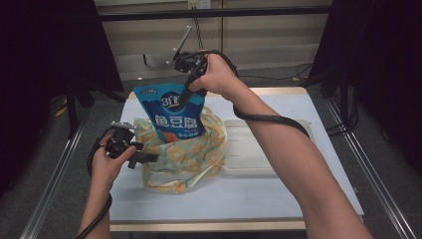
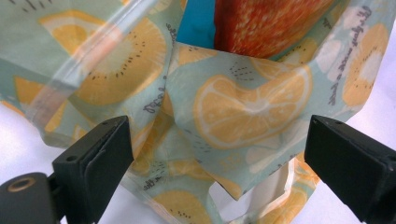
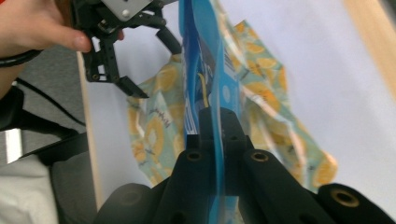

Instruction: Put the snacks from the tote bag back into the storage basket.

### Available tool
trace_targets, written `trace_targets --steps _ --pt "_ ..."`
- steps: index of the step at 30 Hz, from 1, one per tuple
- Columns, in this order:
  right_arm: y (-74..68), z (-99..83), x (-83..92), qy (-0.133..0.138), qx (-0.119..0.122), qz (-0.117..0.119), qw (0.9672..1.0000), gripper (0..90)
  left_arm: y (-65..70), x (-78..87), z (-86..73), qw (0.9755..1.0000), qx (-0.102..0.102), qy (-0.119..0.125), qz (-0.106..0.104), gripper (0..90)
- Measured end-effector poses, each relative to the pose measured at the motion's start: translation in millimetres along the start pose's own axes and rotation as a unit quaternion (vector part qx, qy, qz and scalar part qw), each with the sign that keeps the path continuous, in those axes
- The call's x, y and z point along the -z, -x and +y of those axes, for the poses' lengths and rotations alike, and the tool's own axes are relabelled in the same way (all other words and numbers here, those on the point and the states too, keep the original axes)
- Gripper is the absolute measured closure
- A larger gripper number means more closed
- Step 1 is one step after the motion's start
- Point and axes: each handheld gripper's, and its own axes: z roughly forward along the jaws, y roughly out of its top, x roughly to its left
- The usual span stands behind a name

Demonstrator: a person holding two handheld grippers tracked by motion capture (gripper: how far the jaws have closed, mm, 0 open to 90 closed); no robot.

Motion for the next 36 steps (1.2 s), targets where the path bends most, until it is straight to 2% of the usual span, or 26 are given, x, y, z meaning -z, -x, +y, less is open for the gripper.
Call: trace_targets --steps 1,2,4,5,6,10,17,21,25,26,27,29,30,32,33,34,36 --pt "0.0 1.2 2.2 -0.001 0.007 0.009 0.9999 90.0 0.3 0.3 0.1 1.0000 0.000 0.000 0.000 7.6" --pt "-1.1 2.7 4.7 0.002 0.002 0.001 1.0000 90.0 0.5 0.8 0.3 1.0000 -0.001 0.000 0.000 7.5" --pt "-0.2 4.9 10.0 0.005 0.005 0.006 1.0000 90.0 1.1 1.5 0.5 1.0000 -0.002 0.001 0.000 7.5" --pt "-0.8 6.5 13.1 0.005 0.004 -0.002 1.0000 90.0 1.3 2.1 0.7 1.0000 -0.004 0.000 -0.001 7.5" --pt "-0.8 7.9 15.3 0.007 0.010 0.005 0.9999 90.0 1.4 2.8 0.9 1.0000 -0.006 -0.001 -0.002 7.5" --pt "-5.1 14.9 27.4 0.011 0.006 -0.004 0.9999 90.0 1.8 3.1 0.6 1.0000 -0.005 0.003 0.000 7.5" --pt "-9.5 22.5 50.7 0.019 0.018 0.004 0.9997 90.0 2.9 5.8 1.1 1.0000 -0.006 0.003 0.002 7.6" --pt "-12.0 24.0 65.3 0.024 0.020 -0.004 0.9995 90.0 3.6 4.6 1.5 1.0000 -0.008 0.000 0.000 7.6" --pt "-14.2 21.6 75.9 0.017 0.019 -0.004 0.9997 90.0 3.5 3.5 1.0 1.0000 -0.005 -0.002 -0.003 7.6" --pt "-13.7 20.1 78.7 0.021 0.017 -0.013 0.9996 90.0 3.5 3.6 0.9 1.0000 -0.006 -0.002 -0.002 7.6" --pt "-12.8 18.3 81.3 0.019 0.016 -0.007 0.9997 90.0 3.5 3.8 0.8 1.0000 -0.005 -0.002 -0.003 7.6" --pt "-12.0 14.1 86.7 0.024 0.015 -0.016 0.9995 90.0 3.6 5.2 0.9 1.0000 -0.004 -0.001 -0.002 7.7" --pt "-11.5 11.5 89.0 0.025 0.013 -0.008 0.9996 90.0 3.4 5.9 0.9 1.0000 -0.004 0.000 0.000 7.7" --pt "-10.5 6.7 94.5 0.030 0.019 -0.015 0.9993 90.0 2.5 7.6 1.1 1.0000 -0.008 -0.003 0.002 7.7" --pt "-10.6 4.1 96.2 0.032 0.013 -0.009 0.9994 90.0 3.2 7.4 1.0 1.0000 -0.005 0.000 0.003 7.7" --pt "-9.7 1.6 98.1 0.033 0.015 -0.018 0.9992 90.0 3.4 7.9 1.0 1.0000 -0.005 0.002 0.004 7.7" --pt "-7.9 -3.6 99.3 0.036 0.008 -0.013 0.9992 90.0 4.7 8.0 1.0 1.0000 -0.006 0.001 0.003 7.7"
